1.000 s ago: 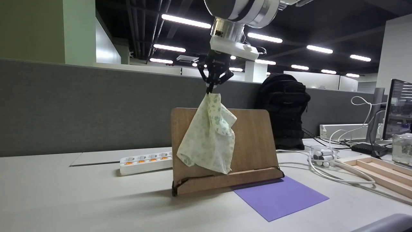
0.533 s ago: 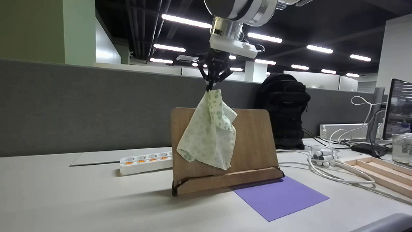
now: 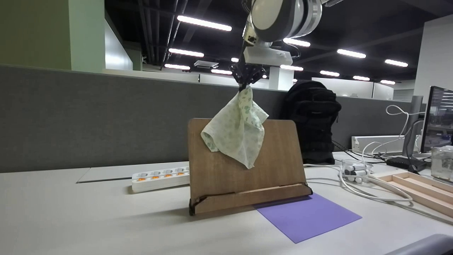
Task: Put the cloth on the wooden board
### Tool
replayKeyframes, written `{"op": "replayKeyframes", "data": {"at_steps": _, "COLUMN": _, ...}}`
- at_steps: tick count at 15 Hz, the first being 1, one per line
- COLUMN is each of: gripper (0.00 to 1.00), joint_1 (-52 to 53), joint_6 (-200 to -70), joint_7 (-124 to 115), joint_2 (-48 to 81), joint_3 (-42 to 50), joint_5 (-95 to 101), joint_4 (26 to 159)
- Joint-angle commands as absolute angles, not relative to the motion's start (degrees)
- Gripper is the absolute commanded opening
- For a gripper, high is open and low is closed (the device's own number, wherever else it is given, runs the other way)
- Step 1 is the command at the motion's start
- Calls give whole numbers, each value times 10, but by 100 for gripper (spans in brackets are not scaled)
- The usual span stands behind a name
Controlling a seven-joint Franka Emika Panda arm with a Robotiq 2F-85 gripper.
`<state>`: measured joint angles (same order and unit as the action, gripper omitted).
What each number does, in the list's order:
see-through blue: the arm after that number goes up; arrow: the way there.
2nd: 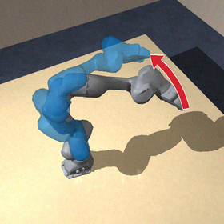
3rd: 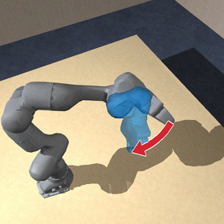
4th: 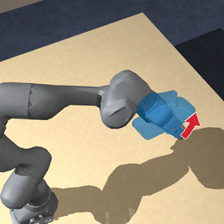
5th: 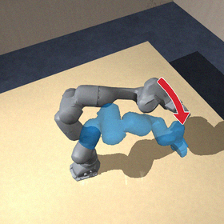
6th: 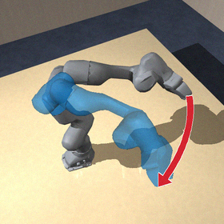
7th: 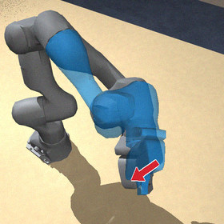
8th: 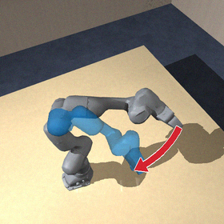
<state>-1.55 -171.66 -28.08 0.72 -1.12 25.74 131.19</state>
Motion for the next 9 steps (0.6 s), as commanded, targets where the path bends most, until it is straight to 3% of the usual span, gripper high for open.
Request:
{"op": "replayKeyframes", "data": {"at_steps": 1, "gripper": 0, "joint_1": -28, "joint_6": -1724, "joint_7": -387, "joint_2": 20, "joint_3": 10, "joint_5": 373, "joint_4": 1285}}
{"op": "replayKeyframes", "data": {"at_steps": 5, "gripper": 0, "joint_1": -25, "joint_6": -1705, "joint_7": -508, "joint_2": 41, "joint_3": 23, "joint_5": 494, "joint_4": 1266}}
{"op": "replayKeyframes", "data": {"at_steps": 9, "gripper": 0, "joint_1": -11, "joint_6": -1714, "joint_7": -519, "joint_2": 86, "joint_3": 7, "joint_5": 465, "joint_4": 1270}}
